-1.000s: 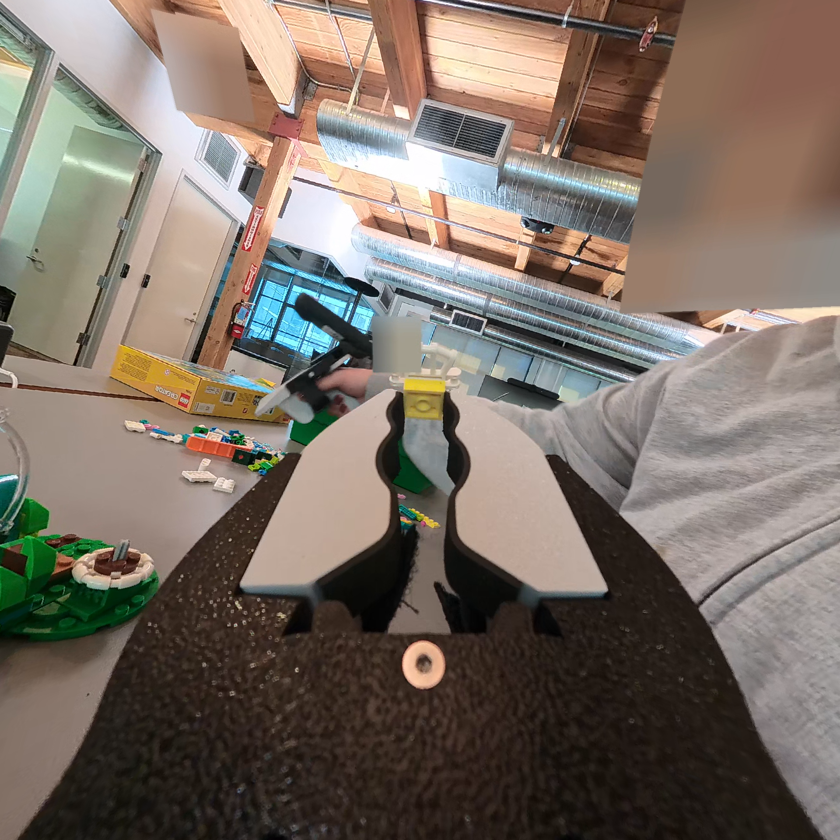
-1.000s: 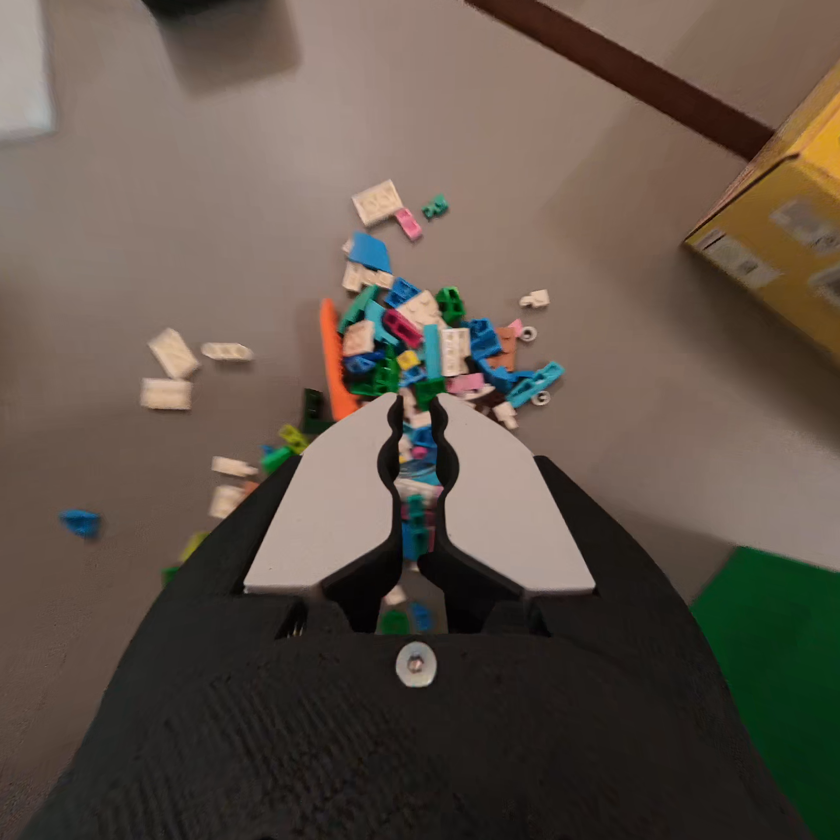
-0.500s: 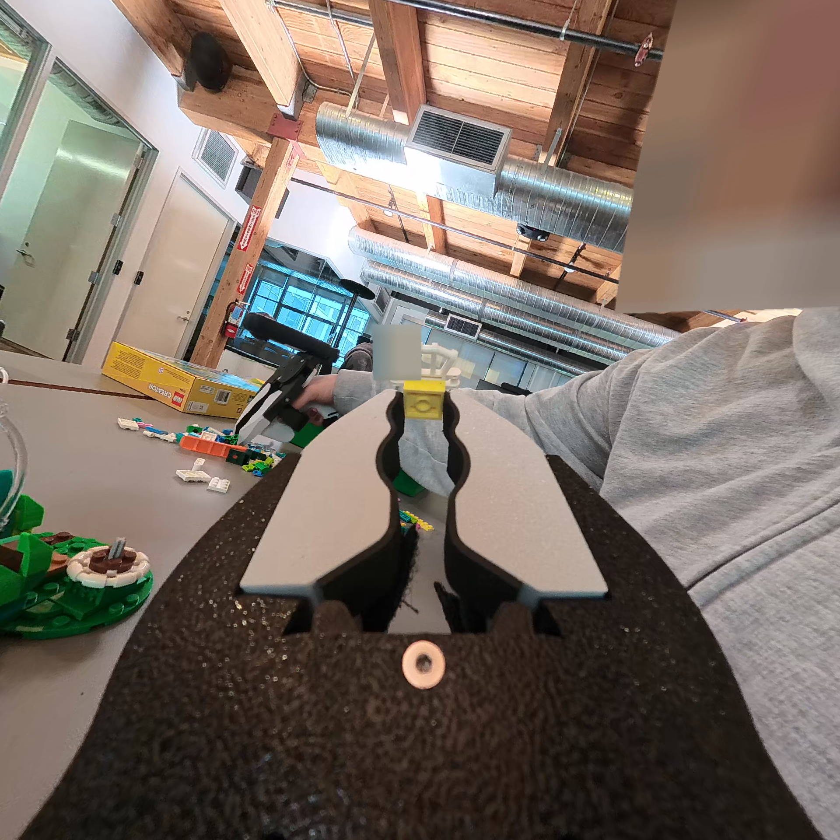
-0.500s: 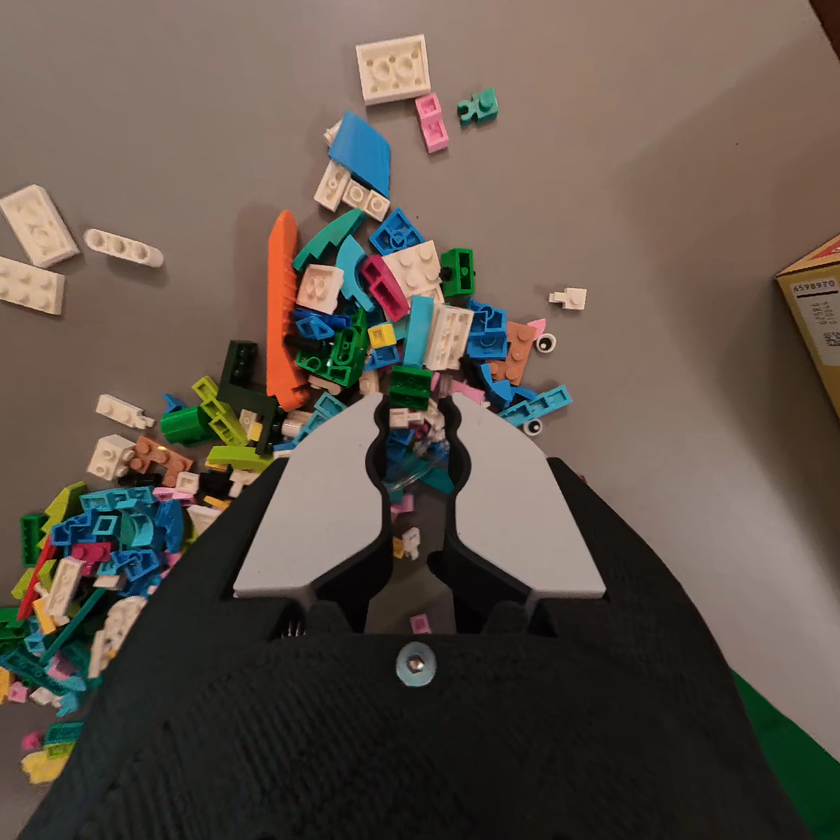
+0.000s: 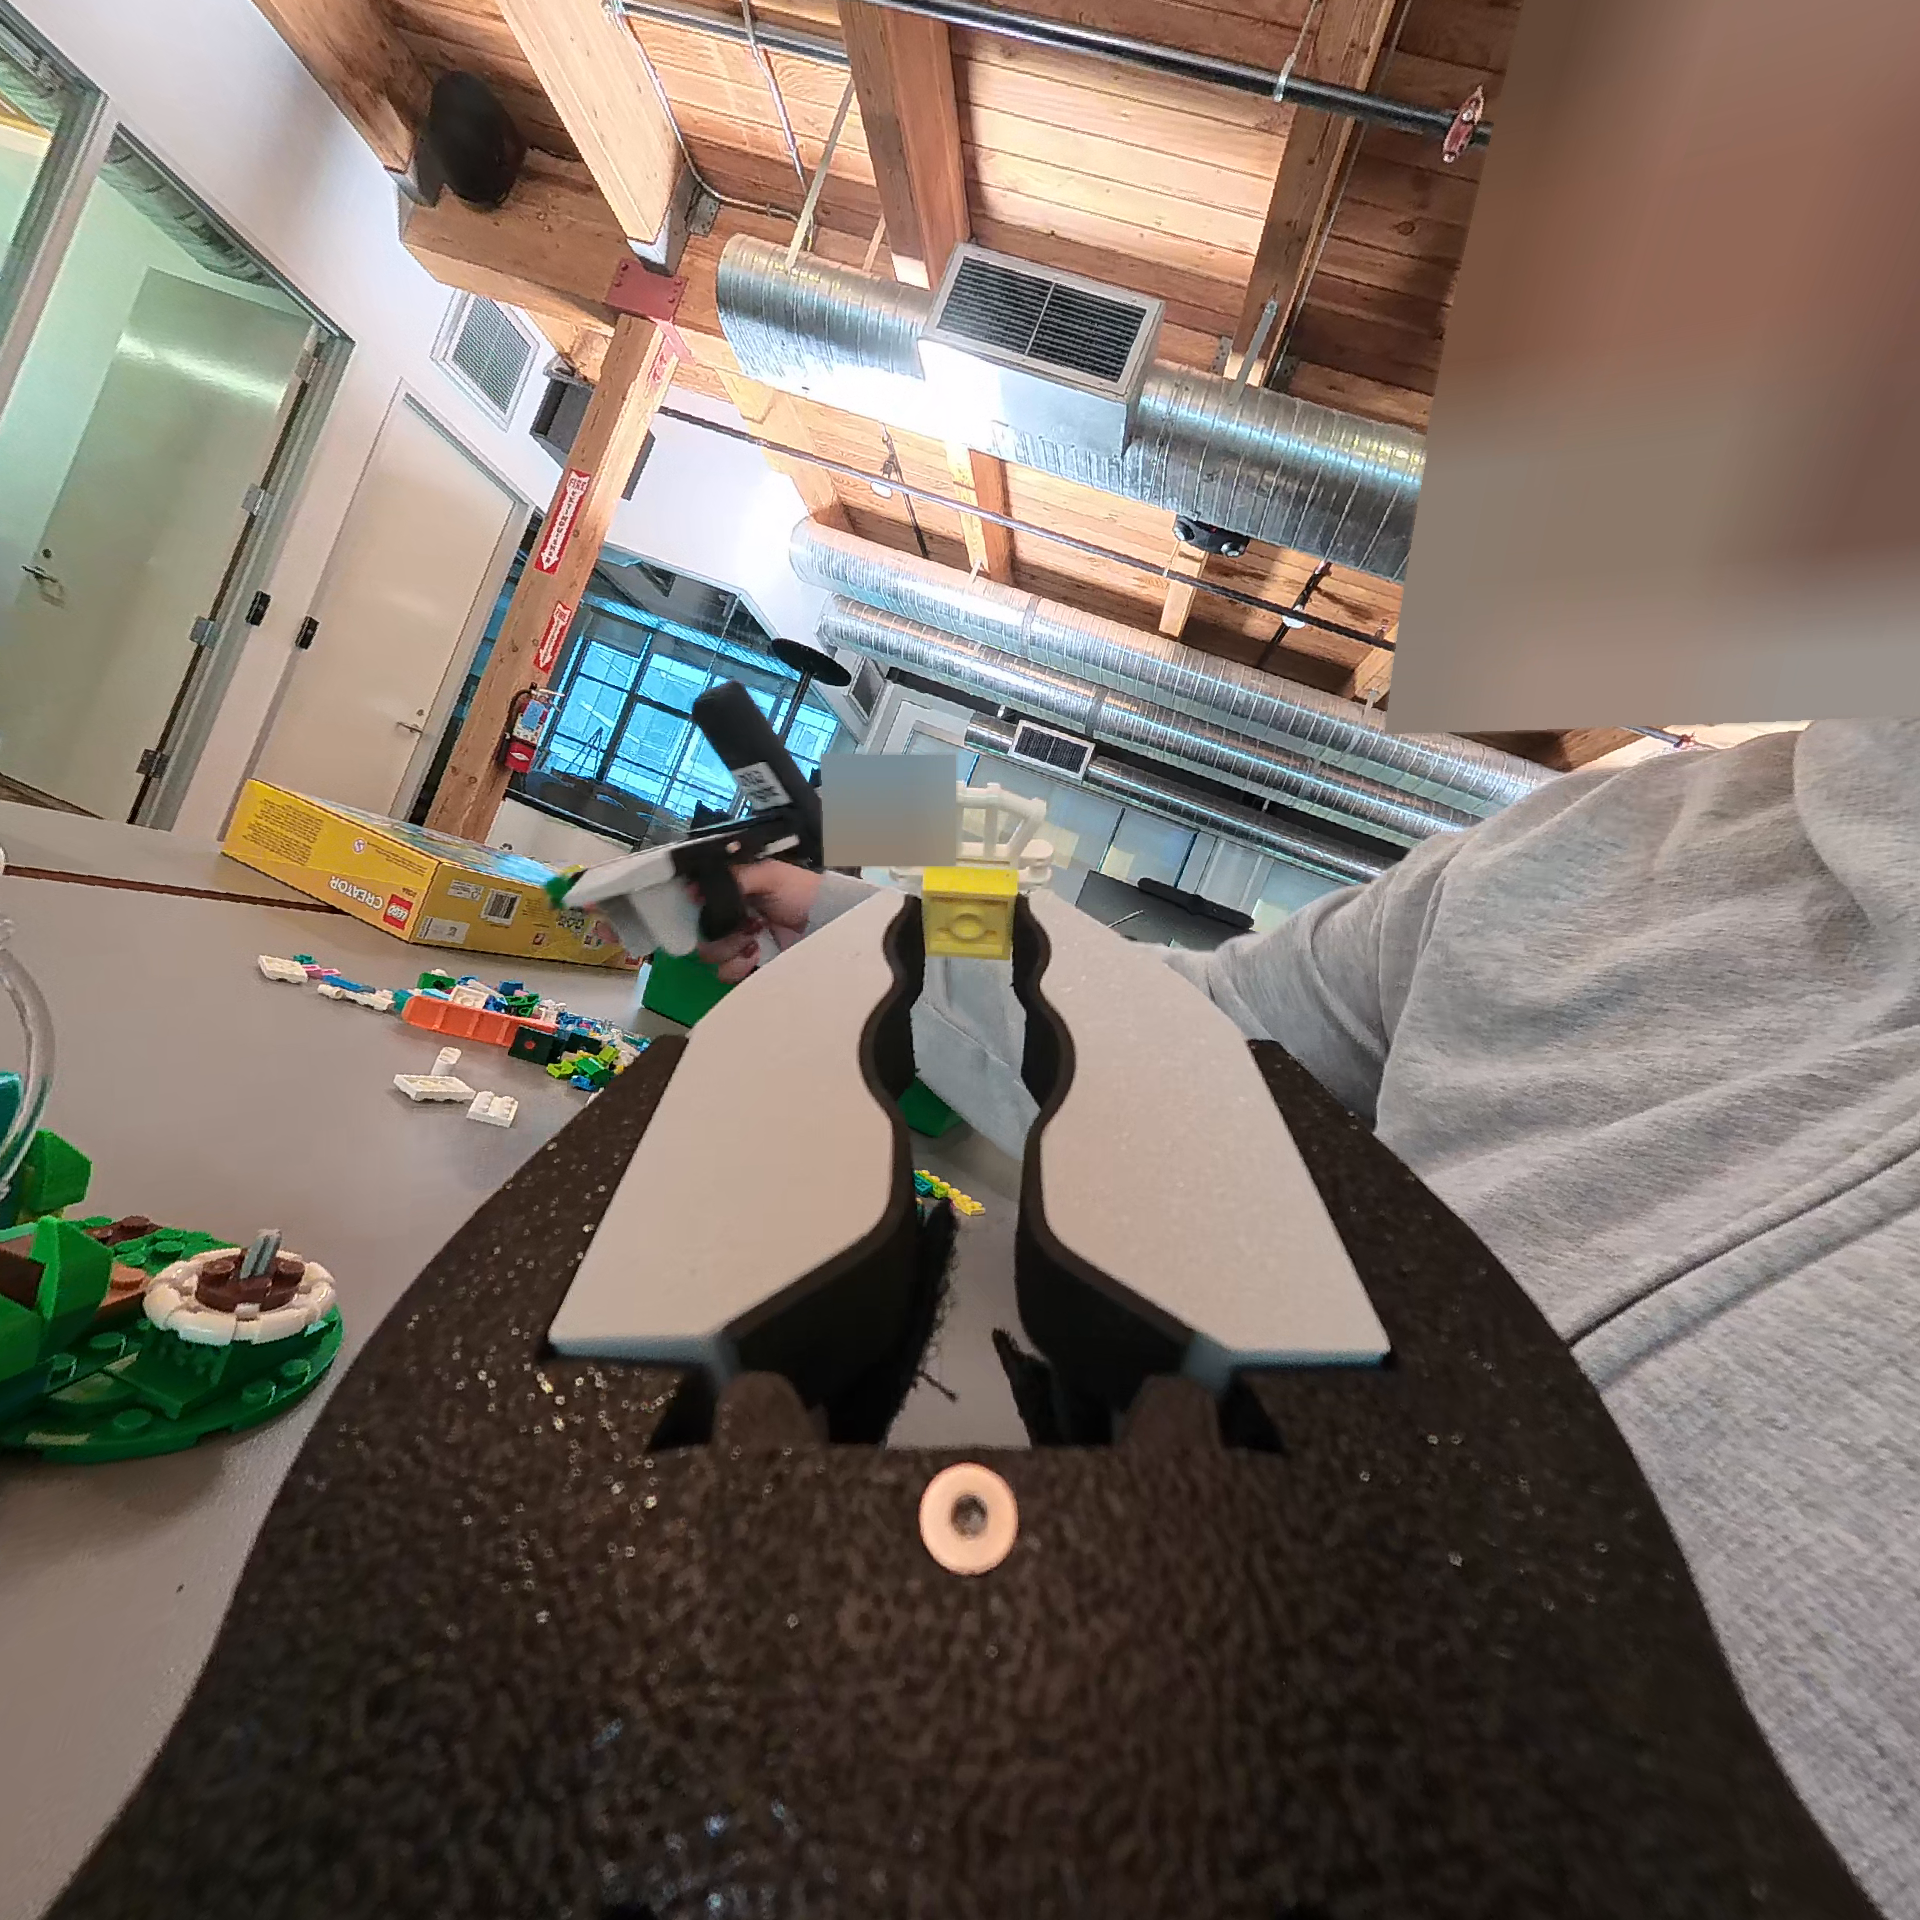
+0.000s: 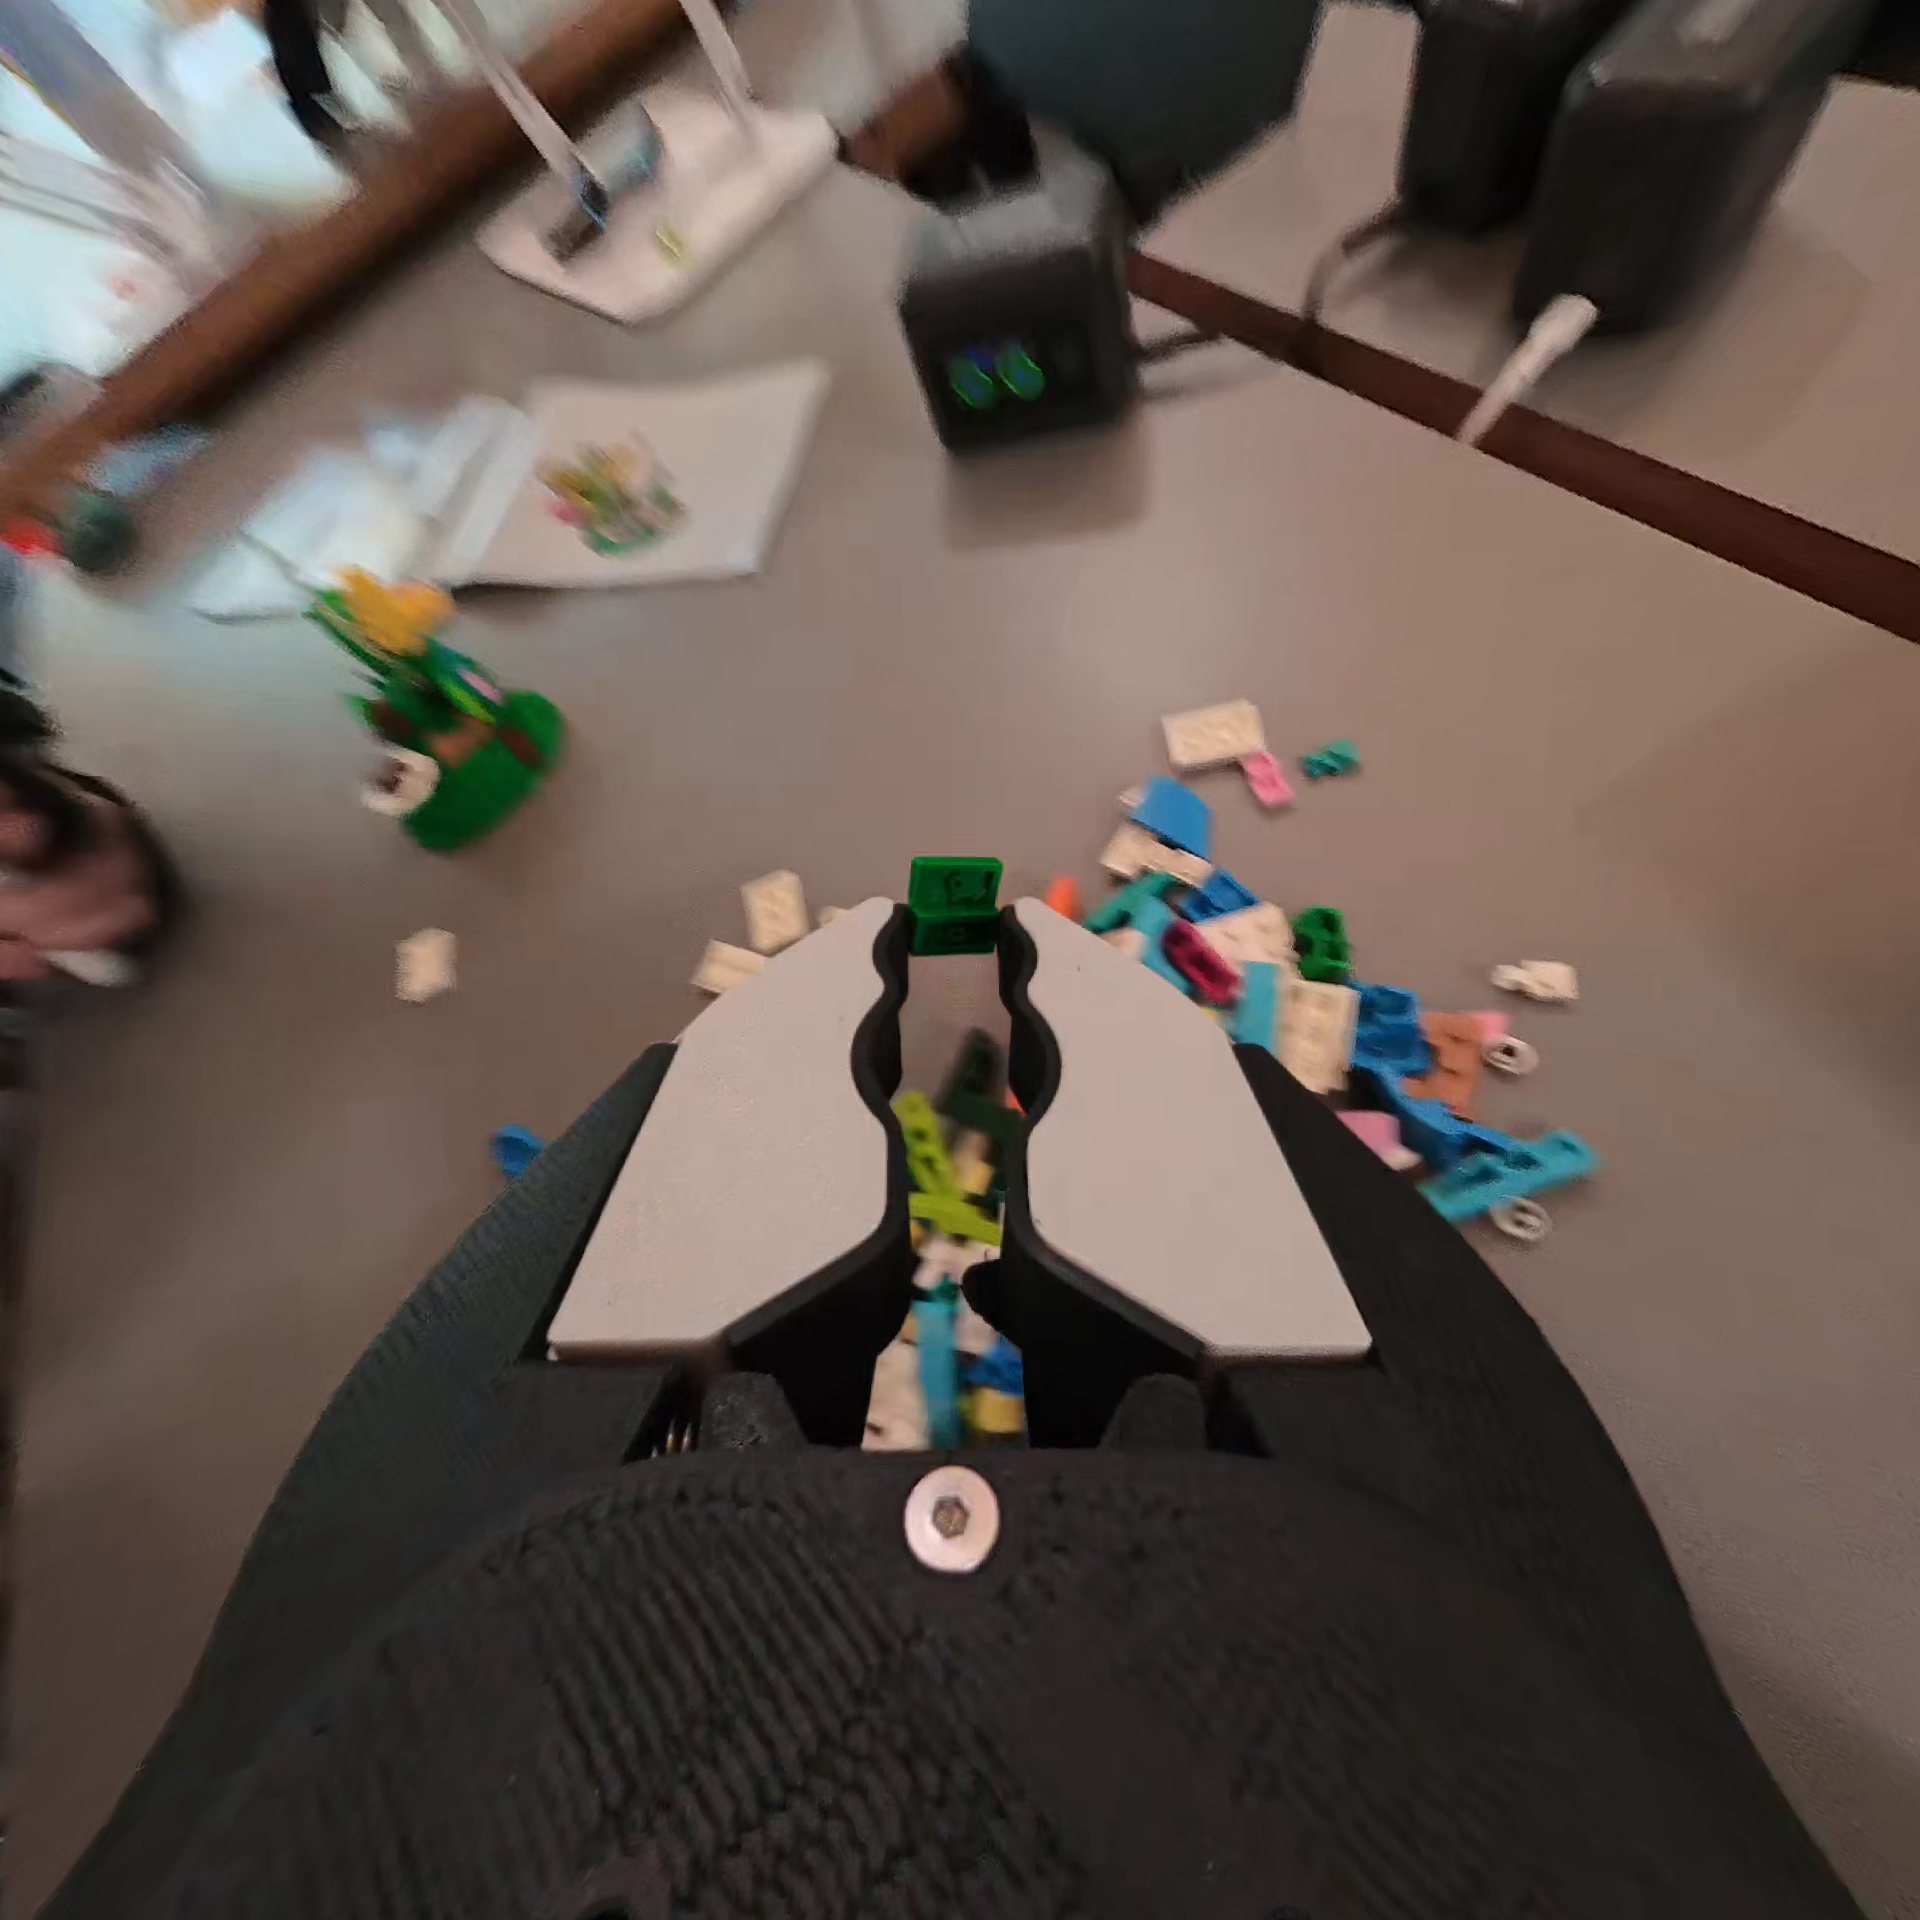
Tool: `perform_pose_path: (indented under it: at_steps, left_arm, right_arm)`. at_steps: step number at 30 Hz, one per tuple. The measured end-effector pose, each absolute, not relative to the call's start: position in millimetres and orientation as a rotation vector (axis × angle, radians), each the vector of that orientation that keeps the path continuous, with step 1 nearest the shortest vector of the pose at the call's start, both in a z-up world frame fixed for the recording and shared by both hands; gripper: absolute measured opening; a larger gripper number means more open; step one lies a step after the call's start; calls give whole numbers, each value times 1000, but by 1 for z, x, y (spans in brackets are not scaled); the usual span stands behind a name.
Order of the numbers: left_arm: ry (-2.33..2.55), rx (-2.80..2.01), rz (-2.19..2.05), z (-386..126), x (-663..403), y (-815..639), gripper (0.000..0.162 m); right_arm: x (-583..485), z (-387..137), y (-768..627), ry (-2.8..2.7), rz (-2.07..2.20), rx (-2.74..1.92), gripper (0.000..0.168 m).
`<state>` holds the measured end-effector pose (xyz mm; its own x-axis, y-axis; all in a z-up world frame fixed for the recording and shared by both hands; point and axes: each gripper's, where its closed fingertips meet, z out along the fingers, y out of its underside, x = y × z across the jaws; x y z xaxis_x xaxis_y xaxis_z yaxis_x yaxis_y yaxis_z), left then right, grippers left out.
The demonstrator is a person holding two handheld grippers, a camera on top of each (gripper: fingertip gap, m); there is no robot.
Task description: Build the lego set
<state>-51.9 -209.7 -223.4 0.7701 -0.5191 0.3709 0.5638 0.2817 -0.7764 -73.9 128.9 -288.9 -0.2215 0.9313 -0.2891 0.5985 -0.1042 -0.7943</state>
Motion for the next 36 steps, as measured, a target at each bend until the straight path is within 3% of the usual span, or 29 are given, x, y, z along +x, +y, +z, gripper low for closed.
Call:
perform_pose_path:
  at_steps: [4,16,20,24,36]
  left_arm:
    - [-47,-1062,-724,-223,-52,-210,16]
    - [-43,-1065,-722,-224,-51,-209,16]
    - [-43,-1064,-721,-224,-51,-209,16]
    - [-43,-1065,-722,-224,-51,-209,16]
    - [-39,-1065,-727,-224,-50,-209,16]
  right_arm:
    - [-55,-281,84,-1902,1336,-1558,15]
    - [-3,-358,0,-2482,569,-1230,15]
    - [0,-366,-4,-2488,593,-1266,18]
    - [9,-366,-8,-2507,612,-1268,32]
    - [6,-367,-7,-2469,644,-1338,26]
